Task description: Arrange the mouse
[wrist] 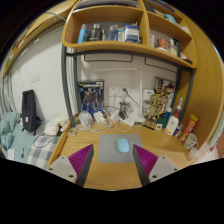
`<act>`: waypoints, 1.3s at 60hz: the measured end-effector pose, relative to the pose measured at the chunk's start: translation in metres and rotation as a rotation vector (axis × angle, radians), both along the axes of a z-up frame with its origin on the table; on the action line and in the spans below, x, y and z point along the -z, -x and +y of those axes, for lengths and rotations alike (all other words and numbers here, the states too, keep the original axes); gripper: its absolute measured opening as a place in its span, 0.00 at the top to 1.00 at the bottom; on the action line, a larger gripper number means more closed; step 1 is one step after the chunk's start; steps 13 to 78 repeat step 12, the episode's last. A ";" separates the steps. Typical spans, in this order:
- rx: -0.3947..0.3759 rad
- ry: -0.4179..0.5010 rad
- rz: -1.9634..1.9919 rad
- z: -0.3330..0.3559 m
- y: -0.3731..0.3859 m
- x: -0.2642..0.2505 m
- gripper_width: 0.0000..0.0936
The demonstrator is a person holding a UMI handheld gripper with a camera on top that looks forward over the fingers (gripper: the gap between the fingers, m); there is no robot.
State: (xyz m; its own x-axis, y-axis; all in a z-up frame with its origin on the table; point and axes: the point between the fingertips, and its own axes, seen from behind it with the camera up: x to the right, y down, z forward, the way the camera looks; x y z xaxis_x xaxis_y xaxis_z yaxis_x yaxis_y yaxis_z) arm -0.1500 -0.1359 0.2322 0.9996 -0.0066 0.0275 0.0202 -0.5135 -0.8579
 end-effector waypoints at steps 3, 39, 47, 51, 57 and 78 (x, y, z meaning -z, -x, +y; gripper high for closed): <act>0.005 -0.024 0.004 -0.007 0.001 -0.006 0.18; 0.012 -0.041 0.015 -0.022 0.005 -0.009 0.18; 0.012 -0.041 0.015 -0.022 0.005 -0.009 0.18; 0.012 -0.041 0.015 -0.022 0.005 -0.009 0.18; 0.012 -0.041 0.015 -0.022 0.005 -0.009 0.18; 0.012 -0.041 0.015 -0.022 0.005 -0.009 0.18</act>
